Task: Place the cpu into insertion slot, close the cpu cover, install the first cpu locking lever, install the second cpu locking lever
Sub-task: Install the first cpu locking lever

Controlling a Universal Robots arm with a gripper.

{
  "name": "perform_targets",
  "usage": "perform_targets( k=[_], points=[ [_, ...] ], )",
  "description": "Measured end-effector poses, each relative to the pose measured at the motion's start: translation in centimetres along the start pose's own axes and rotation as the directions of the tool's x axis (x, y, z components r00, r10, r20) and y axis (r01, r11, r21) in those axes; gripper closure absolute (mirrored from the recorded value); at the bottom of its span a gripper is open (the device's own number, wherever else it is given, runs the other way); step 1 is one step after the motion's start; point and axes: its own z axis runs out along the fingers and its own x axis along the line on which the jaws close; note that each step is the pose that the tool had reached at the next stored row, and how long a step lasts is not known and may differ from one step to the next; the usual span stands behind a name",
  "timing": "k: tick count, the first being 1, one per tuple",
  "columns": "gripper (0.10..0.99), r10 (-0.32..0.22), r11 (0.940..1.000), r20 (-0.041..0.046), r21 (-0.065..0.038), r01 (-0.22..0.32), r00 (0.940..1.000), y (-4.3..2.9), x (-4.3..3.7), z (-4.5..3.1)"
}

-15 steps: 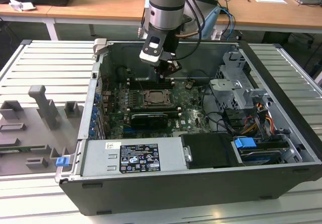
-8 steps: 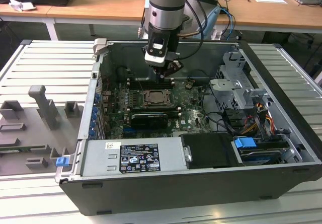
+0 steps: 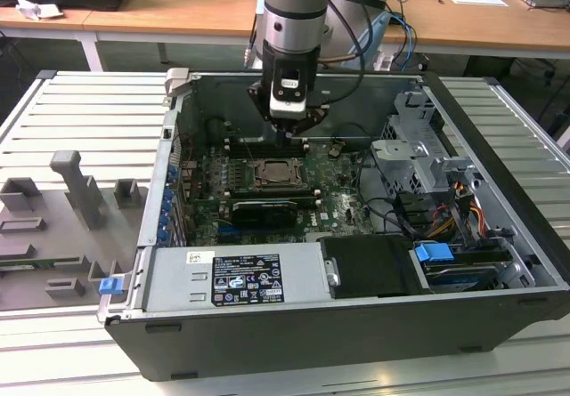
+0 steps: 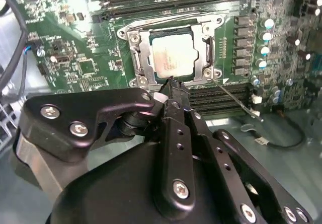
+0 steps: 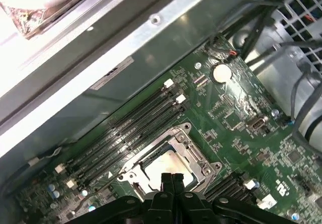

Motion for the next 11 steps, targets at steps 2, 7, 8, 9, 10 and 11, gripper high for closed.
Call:
perform_targets(
  k=[2, 7, 8, 9, 10, 11],
  points=[
    [0.980, -0.032, 0.9995, 0.0079, -0.006, 0.032, 0.9995, 0.00, 0.00, 0.02],
    [0.980, -0.133, 0.9910, 0.0127, -0.013, 0.133, 0.9910, 0.00, 0.00, 0.07],
    [0.980, -0.152, 0.9883, 0.0119, -0.012, 0.152, 0.9883, 0.00, 0.00, 0.08],
    [0.980, -0.178, 0.9840, 0.0108, -0.012, 0.178, 0.9840, 0.00, 0.00, 0.08],
    [0.980, -0.208, 0.9781, 0.0096, -0.012, 0.208, 0.9781, 0.00, 0.00, 0.08],
    [0.980, -0.243, 0.9700, 0.0081, -0.011, 0.243, 0.9701, 0.00, 0.00, 0.09]
  ],
)
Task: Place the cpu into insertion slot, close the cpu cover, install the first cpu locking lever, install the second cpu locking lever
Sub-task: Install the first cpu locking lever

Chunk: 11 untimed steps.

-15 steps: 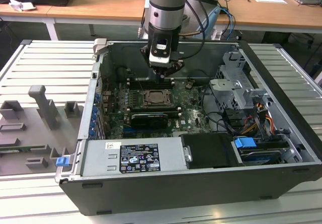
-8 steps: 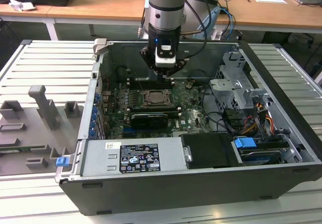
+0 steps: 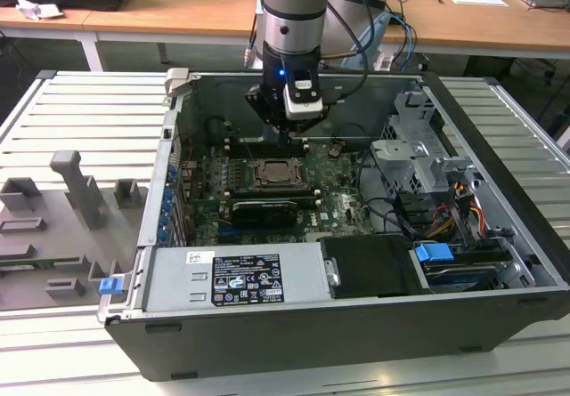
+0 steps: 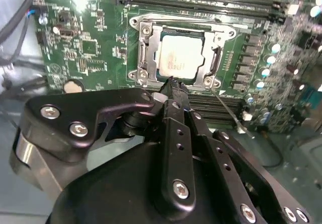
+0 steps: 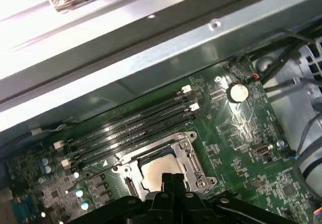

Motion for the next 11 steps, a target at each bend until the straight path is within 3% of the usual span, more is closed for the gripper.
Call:
perform_targets(
  k=[4, 9, 10, 11],
  points=[
    [0.980, -0.076, 0.9971, -0.0041, 0.000, 0.076, 0.9971, 0.00, 0.00, 0.00],
    [0.980, -0.173, 0.9850, -0.0092, -0.001, 0.173, 0.9849, -0.11, 0.26, 0.00],
    [0.980, -0.191, 0.9815, -0.0104, -0.002, 0.191, 0.9814, -0.30, 0.73, -0.01],
    [0.980, -0.231, 0.9729, -0.0126, -0.003, 0.231, 0.9728, -0.31, 0.74, -0.01]
  ],
)
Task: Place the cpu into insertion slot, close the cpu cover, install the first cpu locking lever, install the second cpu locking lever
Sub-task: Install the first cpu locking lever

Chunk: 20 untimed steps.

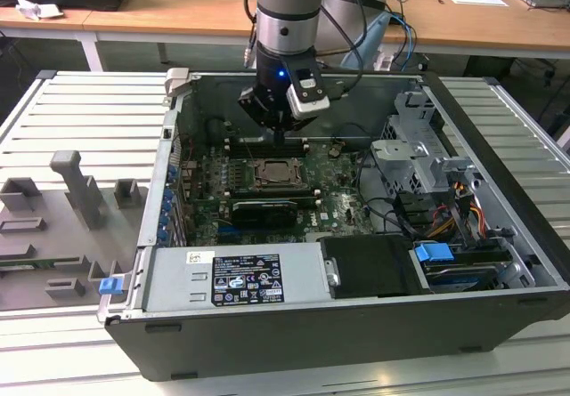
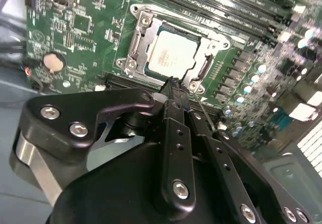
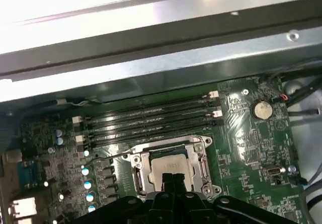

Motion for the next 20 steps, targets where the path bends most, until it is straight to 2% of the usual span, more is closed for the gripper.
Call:
perform_targets(
  k=[1, 2, 4, 11, 16, 20],
  points=[
    [0.980, -0.052, 0.9986, -0.0028, 0.000, 0.052, 0.9986, 0.00, 0.01, 0.00],
    [0.980, -0.060, 0.9982, -0.0024, 0.000, 0.060, 0.9982, -0.08, 0.52, 0.00],
    [0.980, -0.061, 0.9982, -0.0010, 0.000, 0.061, 0.9982, -0.18, 1.16, 0.00],
    [0.980, -0.063, 0.9980, -0.0009, -0.002, 0.063, 0.9980, -0.36, 2.21, -0.02],
    [0.980, -0.067, 0.9977, 0.0006, -0.002, 0.067, 0.9977, -0.59, 3.68, -0.03],
    [0.980, -0.088, 0.9961, -0.0001, -0.003, 0.088, 0.9961, -0.69, 4.37, -0.03]
  ],
)
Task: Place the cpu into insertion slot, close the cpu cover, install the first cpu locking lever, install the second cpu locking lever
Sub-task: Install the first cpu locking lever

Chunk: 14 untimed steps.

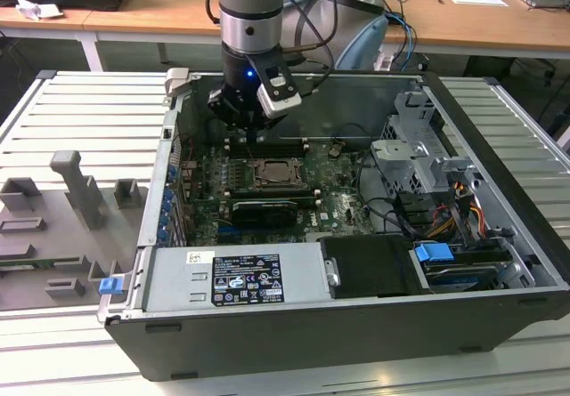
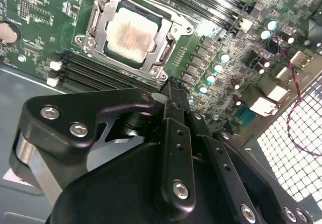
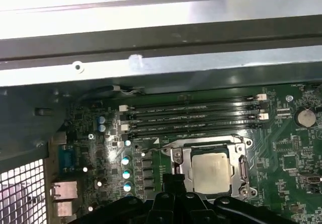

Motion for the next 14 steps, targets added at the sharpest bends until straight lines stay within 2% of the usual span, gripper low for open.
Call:
perform_targets(
  k=[2, 6, 10, 14],
  points=[
    [0.980, -0.041, 0.9992, -0.0015, 0.000, 0.041, 0.9992, -0.01, 0.08, 0.00],
    [0.980, -0.043, 0.9991, 0.0011, 0.000, 0.043, 0.9991, -0.08, 0.97, 0.01],
    [0.980, -0.045, 0.9990, 0.0044, -0.001, 0.045, 0.9990, -0.17, 2.27, 0.07],
    [0.980, -0.048, 0.9989, 0.0064, -0.001, 0.048, 0.9989, -0.12, 3.05, 0.20]
  ],
)
